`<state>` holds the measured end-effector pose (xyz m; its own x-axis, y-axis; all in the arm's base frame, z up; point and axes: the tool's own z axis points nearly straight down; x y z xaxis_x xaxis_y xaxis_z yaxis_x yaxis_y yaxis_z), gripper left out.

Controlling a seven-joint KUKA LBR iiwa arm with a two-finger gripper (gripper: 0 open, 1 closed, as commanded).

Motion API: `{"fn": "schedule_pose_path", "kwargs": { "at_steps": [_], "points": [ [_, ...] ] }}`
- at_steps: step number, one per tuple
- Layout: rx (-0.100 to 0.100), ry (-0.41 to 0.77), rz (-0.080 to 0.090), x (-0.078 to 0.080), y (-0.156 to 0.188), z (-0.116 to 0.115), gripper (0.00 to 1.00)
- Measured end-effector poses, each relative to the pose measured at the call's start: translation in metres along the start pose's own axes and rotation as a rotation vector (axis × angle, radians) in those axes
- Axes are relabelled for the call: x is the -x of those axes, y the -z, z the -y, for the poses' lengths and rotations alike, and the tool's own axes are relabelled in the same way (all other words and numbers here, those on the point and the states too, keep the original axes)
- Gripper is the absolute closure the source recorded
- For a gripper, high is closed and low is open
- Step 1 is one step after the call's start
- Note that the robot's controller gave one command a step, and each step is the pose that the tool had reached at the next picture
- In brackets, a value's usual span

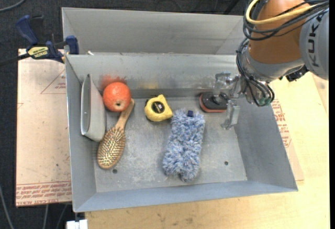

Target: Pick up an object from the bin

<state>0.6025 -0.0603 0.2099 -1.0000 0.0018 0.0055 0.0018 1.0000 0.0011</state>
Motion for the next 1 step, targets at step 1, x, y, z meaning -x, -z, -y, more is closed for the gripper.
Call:
{"fn": "schedule_pose_path", "kwargs": {
  "at_steps": [1],
  "points": [
    [-0.001,0.001,0.007,0.0011,0.0049,-0.0002,0.0]
  ]
}}
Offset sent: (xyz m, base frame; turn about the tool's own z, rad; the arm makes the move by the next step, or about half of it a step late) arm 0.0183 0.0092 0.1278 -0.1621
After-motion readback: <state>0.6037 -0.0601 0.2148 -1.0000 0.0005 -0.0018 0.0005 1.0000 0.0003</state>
